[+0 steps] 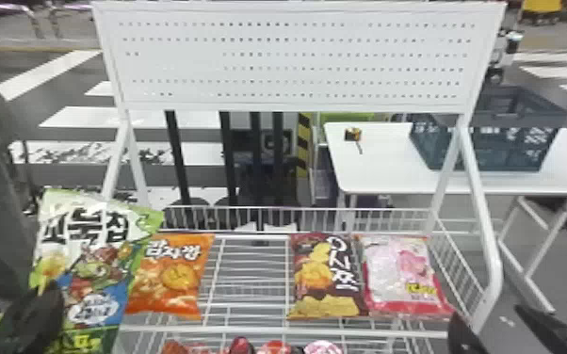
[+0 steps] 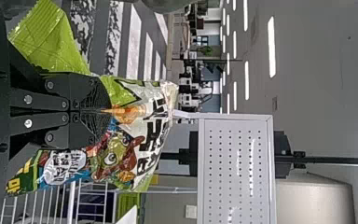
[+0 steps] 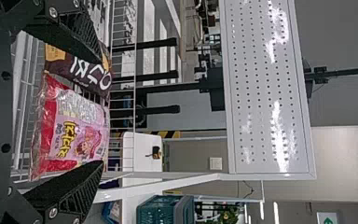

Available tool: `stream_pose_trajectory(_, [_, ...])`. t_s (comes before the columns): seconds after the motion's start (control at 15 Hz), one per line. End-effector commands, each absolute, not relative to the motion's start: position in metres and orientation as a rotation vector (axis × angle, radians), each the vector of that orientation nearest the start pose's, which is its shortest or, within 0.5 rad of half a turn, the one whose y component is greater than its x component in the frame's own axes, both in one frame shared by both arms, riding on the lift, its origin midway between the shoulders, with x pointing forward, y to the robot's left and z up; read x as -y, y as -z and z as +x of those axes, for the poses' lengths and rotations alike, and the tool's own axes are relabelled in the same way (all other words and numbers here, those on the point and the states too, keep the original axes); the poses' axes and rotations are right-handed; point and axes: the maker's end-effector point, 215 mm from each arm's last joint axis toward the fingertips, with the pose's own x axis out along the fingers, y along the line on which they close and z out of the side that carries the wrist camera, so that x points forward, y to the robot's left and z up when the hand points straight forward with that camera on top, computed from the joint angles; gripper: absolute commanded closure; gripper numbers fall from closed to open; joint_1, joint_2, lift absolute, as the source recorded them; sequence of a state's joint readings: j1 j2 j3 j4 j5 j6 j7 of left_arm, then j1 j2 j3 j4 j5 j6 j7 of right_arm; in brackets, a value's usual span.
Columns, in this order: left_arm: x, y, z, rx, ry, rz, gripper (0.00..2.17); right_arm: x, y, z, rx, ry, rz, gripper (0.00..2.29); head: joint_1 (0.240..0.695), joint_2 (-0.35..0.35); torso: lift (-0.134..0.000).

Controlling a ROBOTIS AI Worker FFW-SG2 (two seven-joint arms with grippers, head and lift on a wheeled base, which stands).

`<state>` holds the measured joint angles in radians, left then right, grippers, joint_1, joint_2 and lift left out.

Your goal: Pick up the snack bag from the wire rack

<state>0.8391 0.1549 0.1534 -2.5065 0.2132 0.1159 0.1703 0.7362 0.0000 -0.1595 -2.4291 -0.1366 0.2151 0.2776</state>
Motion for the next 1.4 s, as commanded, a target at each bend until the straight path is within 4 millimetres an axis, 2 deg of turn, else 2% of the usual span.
stream_pose_trajectory(0.0, [-0.306, 0.244, 0.365, -0.011, -0.136, 0.006, 1.71, 0.236, 0.283, 0.381, -0.084, -0.175, 0.044, 0.13, 0.499, 0.000, 0.000])
stream_pose_trajectory(0.4, [-0.306, 0.243, 0.366, -0.007, -0.133, 0.007, 1.71, 0.235, 0.282, 0.383, -0.084, -0.177, 0.046, 0.13, 0.499, 0.000, 0.000])
stream_pose_trajectory(0.6, [-0.305, 0.242, 0.367, -0.006, -0.132, 0.008, 1.71, 0.238, 0.289, 0.394, -0.090, -0.164, 0.046, 0.13, 0.499, 0.000, 0.000])
stream_pose_trajectory(0.67, [-0.305, 0.242, 0.367, -0.006, -0.130, 0.009, 1.71, 0.239, 0.296, 0.406, -0.092, -0.158, 0.057, 0.13, 0.499, 0.000, 0.000])
stream_pose_trajectory(0.93, [-0.304, 0.242, 0.370, -0.003, -0.129, 0.006, 1.71, 0.226, 0.350, 0.469, -0.151, -0.163, 0.049, 0.13, 0.499, 0.000, 0.000])
stream_pose_trajectory(1.13, [-0.300, 0.247, 0.376, -0.020, -0.121, 0.003, 1.71, 0.231, 0.382, 0.516, -0.214, -0.152, 0.034, 0.13, 0.499, 0.000, 0.000])
stream_pose_trajectory(1.33, [-0.301, 0.248, 0.378, -0.018, -0.122, 0.005, 1.71, 0.237, 0.406, 0.549, -0.272, -0.138, 0.009, 0.13, 0.499, 0.000, 0.000])
